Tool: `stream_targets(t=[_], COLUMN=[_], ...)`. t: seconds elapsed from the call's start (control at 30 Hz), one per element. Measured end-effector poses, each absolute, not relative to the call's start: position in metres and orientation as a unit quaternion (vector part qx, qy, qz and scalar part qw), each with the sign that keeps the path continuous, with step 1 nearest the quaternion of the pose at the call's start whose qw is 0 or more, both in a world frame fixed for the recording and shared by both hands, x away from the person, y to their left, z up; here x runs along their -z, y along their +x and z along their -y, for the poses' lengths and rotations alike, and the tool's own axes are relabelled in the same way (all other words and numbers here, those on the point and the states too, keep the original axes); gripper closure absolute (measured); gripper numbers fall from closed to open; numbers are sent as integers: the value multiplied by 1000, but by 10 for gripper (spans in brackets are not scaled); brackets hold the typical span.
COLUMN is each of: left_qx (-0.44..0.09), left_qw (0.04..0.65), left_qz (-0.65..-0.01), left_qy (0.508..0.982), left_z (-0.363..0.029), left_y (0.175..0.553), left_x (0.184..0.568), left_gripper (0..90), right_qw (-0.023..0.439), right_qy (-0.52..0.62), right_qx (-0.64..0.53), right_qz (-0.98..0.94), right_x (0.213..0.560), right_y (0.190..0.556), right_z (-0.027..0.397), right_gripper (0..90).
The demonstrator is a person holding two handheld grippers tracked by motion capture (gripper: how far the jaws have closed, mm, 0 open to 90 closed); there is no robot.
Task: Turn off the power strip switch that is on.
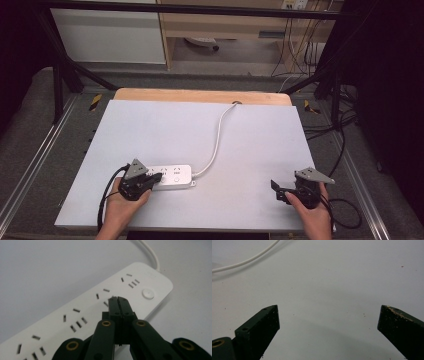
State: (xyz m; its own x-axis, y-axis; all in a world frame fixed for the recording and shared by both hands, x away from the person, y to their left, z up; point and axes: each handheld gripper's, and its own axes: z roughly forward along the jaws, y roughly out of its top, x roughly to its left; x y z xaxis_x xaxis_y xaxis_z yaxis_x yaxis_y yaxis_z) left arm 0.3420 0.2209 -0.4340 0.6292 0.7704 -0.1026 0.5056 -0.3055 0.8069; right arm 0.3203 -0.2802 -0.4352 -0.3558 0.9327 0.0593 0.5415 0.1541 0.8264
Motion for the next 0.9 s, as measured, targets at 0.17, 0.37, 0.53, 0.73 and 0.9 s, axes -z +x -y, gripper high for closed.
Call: stream_targets(t=[0.17, 0.37, 0.53, 0.73, 0.9], left_qx=[-174, -170, -170, -167, -169], left_qw=[478, 479, 482, 488, 492], left_qz=[-398, -385, -381, -384, -381], left_qy=[763, 770, 770, 766, 765], left_z=[-228, -221, -219, -220, -220], left_y=[338, 336, 336, 337, 337], left_x=[422, 423, 423, 423, 422], left_gripper=[900, 900, 900, 900, 810], right_qw=[245, 245, 246, 246, 246], right_qy=[512, 512, 512, 511, 511], right_qx=[-398, -400, -400, -401, -402], right_qz=[-721, -720, -719, -720, -719], right_x=[436, 435, 435, 435, 434], right_y=[321, 320, 320, 320, 320], right_z=[279, 280, 280, 280, 280], right_gripper=[47, 47, 47, 47, 47])
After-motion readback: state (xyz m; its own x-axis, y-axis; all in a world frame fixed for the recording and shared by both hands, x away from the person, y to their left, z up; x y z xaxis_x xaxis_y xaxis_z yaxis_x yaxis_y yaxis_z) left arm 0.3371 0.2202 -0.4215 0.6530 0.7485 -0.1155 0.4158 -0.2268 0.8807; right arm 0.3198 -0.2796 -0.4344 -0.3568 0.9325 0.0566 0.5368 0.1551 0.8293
